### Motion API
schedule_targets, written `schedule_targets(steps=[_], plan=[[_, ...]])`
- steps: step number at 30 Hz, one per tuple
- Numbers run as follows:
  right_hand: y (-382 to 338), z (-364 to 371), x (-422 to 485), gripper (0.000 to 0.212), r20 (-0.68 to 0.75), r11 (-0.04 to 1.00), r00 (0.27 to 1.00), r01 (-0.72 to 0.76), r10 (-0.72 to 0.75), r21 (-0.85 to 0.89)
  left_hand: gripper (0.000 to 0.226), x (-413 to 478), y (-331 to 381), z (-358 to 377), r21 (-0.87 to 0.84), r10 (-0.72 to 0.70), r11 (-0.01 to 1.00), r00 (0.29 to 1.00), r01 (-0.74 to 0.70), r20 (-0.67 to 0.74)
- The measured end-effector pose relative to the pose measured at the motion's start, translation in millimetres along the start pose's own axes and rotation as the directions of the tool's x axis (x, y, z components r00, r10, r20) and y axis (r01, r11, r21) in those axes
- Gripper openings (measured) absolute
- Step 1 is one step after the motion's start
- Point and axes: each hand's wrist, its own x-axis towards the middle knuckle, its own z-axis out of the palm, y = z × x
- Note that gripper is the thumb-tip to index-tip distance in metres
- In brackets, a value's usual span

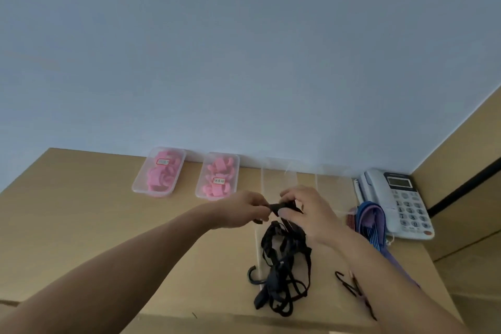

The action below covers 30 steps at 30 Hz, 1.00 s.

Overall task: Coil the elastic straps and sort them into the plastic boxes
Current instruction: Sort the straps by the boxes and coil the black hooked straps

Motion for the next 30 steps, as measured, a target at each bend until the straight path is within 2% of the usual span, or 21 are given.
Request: schedule_targets(steps=[4,6,9,11,13,16,18,20,22,23,24,26,28,30], plan=[[-16,-37,6,0.010,-0.108,0.959,0.993,-0.021,0.054,0.284,0.021,-6,48,-22,-0.063,0.105,0.992,0.992,-0.109,-0.071],[-26,-54,5,0.005,-0.212,0.897,0.976,0.050,0.049,0.440,0.021,-9,73,-33,-0.137,0.162,0.975,0.981,-0.176,-0.105],[-43,-75,1,0.020,-0.323,0.752,0.946,0.189,0.034,0.631,0.026,-14,109,-46,-0.291,0.251,0.917,0.962,-0.272,-0.108],[-53,-83,-3,0.026,-0.334,0.720,0.943,0.226,0.009,0.656,0.025,-17,127,-54,-0.398,0.299,0.854,0.942,-0.335,-0.153],[-64,-86,-5,0.021,-0.340,0.701,0.940,0.236,0.009,0.673,0.024,-18,142,-61,-0.456,0.323,0.802,0.922,-0.385,-0.212],[-82,-85,-5,0.017,-0.397,0.649,0.913,0.250,0.088,0.718,0.022,-17,153,-62,-0.416,0.353,0.794,0.894,-0.442,-0.277],[-92,-86,-2,0.017,-0.427,0.666,0.888,0.214,0.172,0.714,0.022,-16,158,-57,-0.384,0.349,0.794,0.871,-0.471,-0.346],[-100,-88,1,0.020,-0.420,0.751,0.882,0.127,0.213,0.648,0.023,-15,160,-52,-0.268,0.334,0.836,0.832,-0.479,-0.443],[-106,-87,3,0.028,-0.391,0.885,0.903,0.028,0.176,0.465,0.023,-13,160,-48,0.021,0.370,0.906,0.768,-0.423,-0.523],[-108,-87,3,0.032,-0.374,0.922,0.915,0.004,0.153,0.387,0.024,-13,158,-47,0.222,0.425,0.905,0.729,-0.364,-0.537],[-110,-89,2,0.034,-0.358,0.938,0.923,-0.009,0.141,0.348,0.025,-12,154,-45,0.438,0.506,0.851,0.679,-0.291,-0.532],[-113,-96,-1,0.037,-0.305,0.933,0.943,-0.015,0.132,0.360,0.020,-14,148,-43,0.787,0.738,0.593,0.508,-0.173,-0.444],[-116,-103,-4,0.039,-0.220,0.875,0.966,-0.011,0.134,0.483,0.013,-19,144,-46,0.926,0.876,0.341,0.413,-0.162,-0.250],[-117,-109,-8,0.054,-0.140,0.794,0.975,-0.053,0.172,0.606,0.023,-22,138,-47,0.961,0.920,0.225,0.360,-0.158,-0.156]])
